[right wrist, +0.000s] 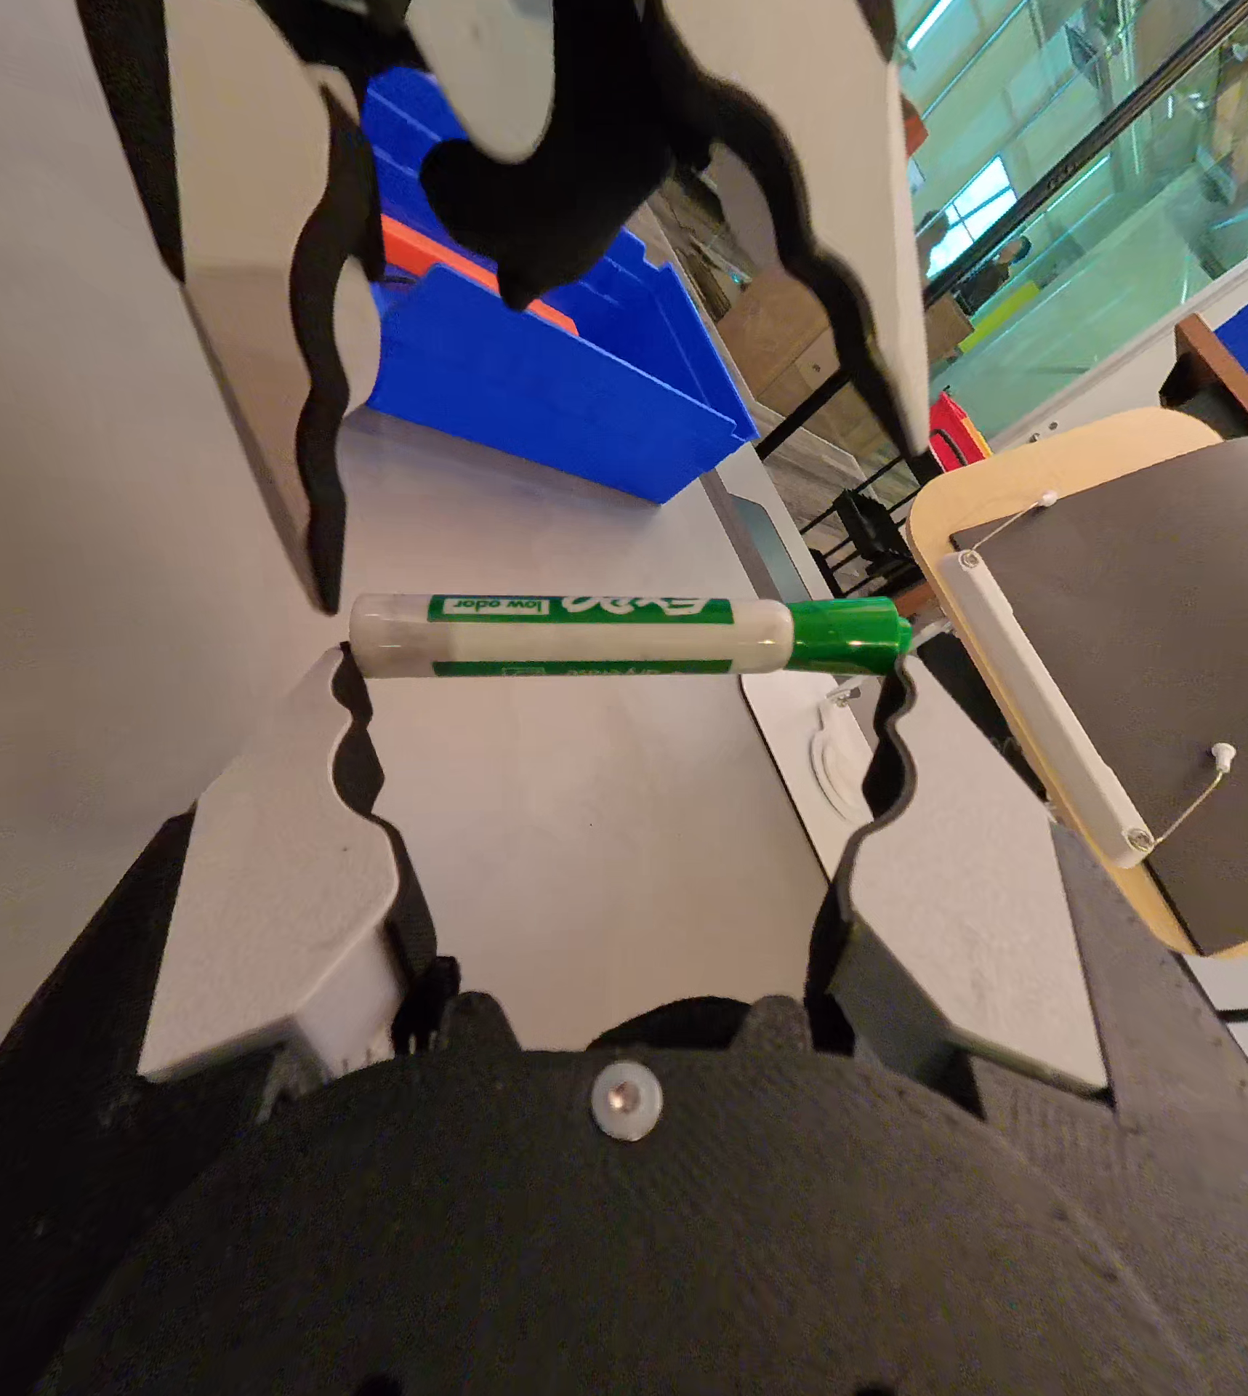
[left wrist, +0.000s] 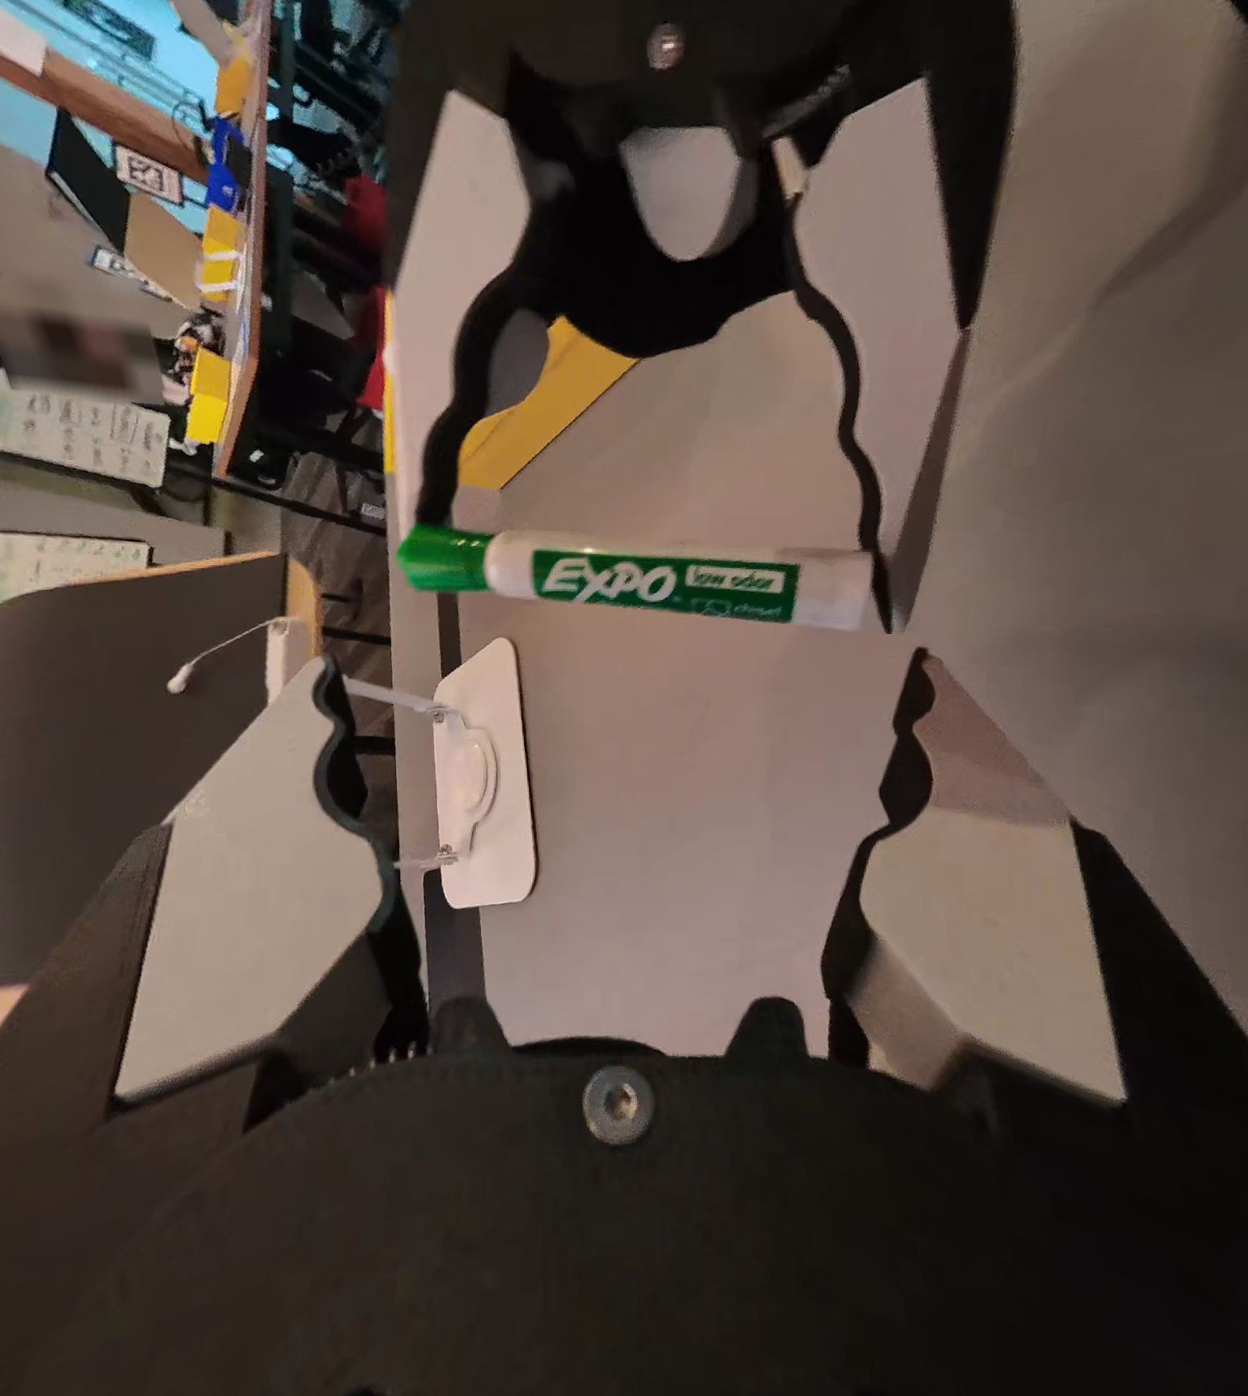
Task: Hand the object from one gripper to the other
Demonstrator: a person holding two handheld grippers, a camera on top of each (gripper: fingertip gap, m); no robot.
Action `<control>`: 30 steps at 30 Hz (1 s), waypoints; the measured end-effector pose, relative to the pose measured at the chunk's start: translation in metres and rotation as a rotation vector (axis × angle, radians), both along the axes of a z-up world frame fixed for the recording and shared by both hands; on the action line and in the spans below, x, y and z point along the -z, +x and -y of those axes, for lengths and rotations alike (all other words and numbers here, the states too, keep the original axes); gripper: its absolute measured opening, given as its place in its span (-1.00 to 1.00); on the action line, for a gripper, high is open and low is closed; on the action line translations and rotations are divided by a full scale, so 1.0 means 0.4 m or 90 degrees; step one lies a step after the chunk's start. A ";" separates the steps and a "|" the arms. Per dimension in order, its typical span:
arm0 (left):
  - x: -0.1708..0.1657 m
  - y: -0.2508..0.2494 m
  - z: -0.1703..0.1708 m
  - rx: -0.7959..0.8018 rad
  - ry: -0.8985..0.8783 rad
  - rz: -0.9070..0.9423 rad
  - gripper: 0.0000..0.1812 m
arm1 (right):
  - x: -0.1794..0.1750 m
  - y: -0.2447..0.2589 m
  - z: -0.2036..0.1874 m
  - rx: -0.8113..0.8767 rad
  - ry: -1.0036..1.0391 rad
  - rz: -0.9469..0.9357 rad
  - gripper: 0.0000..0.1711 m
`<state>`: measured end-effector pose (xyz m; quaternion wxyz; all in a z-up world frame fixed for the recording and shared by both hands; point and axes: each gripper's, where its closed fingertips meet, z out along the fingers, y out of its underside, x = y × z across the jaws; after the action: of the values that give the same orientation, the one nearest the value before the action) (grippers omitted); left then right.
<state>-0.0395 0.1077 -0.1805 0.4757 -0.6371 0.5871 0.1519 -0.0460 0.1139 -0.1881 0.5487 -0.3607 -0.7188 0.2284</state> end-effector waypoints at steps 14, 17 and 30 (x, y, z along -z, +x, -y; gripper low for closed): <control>0.042 0.021 -0.009 0.019 -0.023 -0.049 0.46 | 0.015 -0.003 0.025 -0.018 0.031 0.024 0.52; 0.045 0.023 -0.008 0.024 -0.027 -0.053 0.42 | 0.018 -0.005 0.031 -0.021 0.039 0.028 0.52; 0.050 0.015 -0.009 0.010 -0.028 -0.067 0.38 | 0.023 -0.008 0.026 -0.017 0.035 0.033 0.52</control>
<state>-0.0337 0.1111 -0.2004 0.4313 -0.6341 0.6193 0.1684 -0.0494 0.1034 -0.1974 0.5365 -0.3421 -0.7434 0.2064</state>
